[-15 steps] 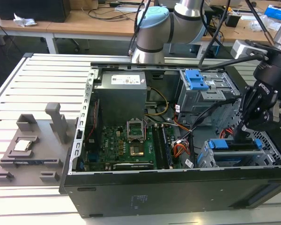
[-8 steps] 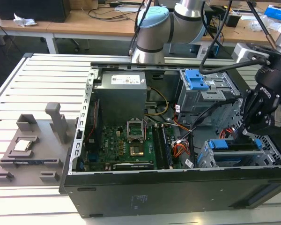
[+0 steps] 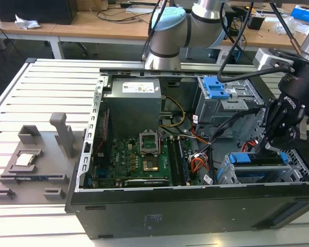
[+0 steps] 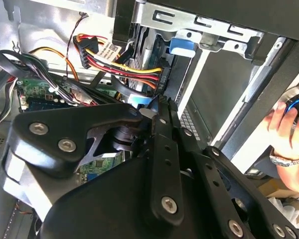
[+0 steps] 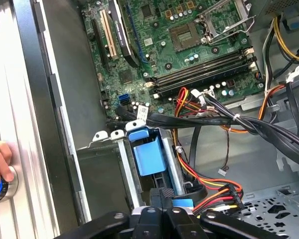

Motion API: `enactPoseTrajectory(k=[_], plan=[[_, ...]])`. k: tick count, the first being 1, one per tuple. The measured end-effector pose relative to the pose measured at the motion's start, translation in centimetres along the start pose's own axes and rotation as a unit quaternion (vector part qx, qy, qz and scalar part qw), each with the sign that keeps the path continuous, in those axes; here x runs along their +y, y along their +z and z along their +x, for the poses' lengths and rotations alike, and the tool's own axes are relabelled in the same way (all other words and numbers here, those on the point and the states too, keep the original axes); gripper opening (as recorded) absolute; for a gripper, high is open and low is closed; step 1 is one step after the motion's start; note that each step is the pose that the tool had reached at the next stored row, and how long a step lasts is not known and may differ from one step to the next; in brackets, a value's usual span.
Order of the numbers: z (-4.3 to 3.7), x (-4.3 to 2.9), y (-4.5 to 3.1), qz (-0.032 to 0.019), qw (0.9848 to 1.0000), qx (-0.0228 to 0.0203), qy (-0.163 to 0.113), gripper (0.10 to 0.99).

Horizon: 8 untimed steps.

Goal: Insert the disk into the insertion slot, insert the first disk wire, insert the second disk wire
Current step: 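Insert the second disk wire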

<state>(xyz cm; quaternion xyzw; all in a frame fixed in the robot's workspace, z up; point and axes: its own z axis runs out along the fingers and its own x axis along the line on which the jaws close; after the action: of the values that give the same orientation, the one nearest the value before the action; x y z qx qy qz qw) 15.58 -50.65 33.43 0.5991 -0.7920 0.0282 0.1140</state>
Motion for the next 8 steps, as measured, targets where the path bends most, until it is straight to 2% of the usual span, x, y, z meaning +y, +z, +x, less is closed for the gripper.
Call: enactPoseTrajectory(k=[1, 2, 6, 8], plan=[[0.00, 0.00, -0.02, 0.0000, 1.0000, -0.0001, 0.000, 0.165], [0.03, 0.02, -0.17, -0.0001, 1.0000, -0.0008, 0.000, 0.165], [0.39, 0.17, -1.77, 0.0004, 1.0000, -0.0003, 0.000, 0.165], [0.49, 0.22, -2.27, 0.0006, 1.0000, -0.0002, 0.000, 0.165]])
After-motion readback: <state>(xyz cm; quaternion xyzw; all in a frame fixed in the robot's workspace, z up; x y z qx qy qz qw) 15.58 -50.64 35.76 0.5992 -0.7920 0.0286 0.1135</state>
